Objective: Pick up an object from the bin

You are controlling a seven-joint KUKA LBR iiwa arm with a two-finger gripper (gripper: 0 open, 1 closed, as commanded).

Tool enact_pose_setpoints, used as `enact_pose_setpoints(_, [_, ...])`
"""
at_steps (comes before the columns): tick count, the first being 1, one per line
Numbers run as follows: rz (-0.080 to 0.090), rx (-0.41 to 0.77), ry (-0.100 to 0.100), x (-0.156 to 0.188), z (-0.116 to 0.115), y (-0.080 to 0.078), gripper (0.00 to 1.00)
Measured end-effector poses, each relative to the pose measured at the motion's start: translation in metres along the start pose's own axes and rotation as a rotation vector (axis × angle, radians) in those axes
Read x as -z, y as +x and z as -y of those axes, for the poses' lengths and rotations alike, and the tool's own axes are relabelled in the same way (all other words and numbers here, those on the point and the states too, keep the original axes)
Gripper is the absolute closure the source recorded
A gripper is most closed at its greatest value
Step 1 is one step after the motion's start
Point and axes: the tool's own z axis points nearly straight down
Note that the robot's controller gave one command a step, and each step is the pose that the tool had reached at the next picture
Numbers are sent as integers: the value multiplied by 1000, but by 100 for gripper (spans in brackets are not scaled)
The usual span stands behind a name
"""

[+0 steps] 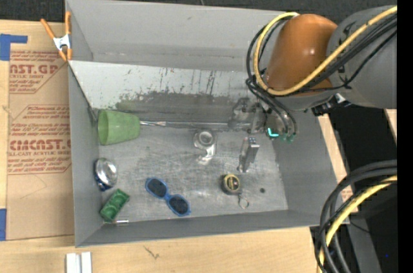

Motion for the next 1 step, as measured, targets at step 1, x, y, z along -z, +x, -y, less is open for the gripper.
enact_pose_setpoints(1, [-2,-34,0,-56,21,41,0])
